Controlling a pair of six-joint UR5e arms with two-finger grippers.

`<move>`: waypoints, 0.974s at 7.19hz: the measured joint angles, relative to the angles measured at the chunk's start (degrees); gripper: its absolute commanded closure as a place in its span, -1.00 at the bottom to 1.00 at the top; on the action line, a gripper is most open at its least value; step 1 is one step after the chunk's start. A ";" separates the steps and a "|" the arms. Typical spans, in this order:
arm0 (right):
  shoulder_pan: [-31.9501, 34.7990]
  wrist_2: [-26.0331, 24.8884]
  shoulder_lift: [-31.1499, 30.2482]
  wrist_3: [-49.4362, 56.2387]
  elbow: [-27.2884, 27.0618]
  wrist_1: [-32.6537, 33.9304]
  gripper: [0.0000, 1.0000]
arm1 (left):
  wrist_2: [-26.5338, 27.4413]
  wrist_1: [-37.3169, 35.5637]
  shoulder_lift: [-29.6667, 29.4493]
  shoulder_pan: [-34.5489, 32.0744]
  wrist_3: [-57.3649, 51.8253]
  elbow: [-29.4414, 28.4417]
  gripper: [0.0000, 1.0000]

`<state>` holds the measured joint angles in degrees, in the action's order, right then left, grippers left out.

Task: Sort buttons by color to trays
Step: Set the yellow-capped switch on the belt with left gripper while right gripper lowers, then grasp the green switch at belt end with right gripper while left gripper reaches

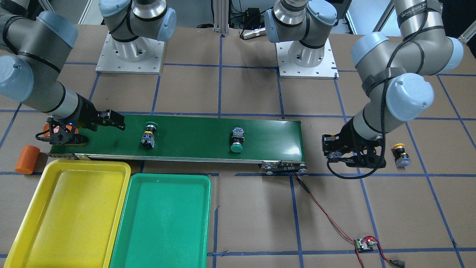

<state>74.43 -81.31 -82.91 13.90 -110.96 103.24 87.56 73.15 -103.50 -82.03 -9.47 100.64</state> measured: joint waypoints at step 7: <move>0.04 0.02 0.37 -0.10 -0.27 -0.07 -1.00 | -0.36 -2.63 -1.09 -8.78 -0.77 4.58 0.81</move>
<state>74.47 -81.29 -82.54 13.79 -111.23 103.17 87.20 70.53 -104.60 -90.81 -10.24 105.22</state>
